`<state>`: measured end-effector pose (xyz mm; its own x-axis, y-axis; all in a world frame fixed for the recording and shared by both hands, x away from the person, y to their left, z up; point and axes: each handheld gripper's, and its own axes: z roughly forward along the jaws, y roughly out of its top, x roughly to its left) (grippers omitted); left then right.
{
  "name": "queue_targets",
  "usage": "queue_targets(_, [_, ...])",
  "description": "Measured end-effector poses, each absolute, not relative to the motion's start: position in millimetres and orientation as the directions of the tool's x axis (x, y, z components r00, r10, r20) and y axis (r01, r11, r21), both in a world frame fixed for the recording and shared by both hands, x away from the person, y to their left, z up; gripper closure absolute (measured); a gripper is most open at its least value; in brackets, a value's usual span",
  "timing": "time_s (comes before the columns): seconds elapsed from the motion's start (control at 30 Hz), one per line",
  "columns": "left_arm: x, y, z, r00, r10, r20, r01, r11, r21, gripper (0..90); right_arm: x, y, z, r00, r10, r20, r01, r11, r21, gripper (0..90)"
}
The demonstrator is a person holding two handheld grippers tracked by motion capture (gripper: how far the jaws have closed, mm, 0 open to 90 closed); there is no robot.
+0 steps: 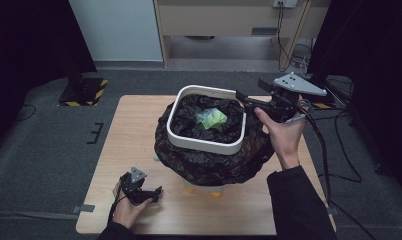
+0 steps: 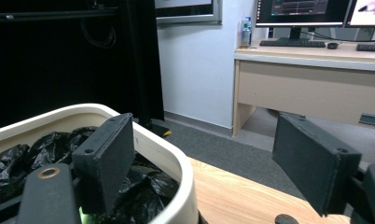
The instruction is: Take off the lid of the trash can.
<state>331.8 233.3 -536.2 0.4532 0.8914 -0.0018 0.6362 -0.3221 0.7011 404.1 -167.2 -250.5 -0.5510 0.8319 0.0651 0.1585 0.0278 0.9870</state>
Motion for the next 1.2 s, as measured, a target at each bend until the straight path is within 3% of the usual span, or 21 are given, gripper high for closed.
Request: queue_targets(1.2, [332,233,-536,0.456,0.890,0.002,0.634,-0.326,0.701,0.0,426,-136,-248,-0.608,0.789,0.081,0.236,0.083,0.968,21.5])
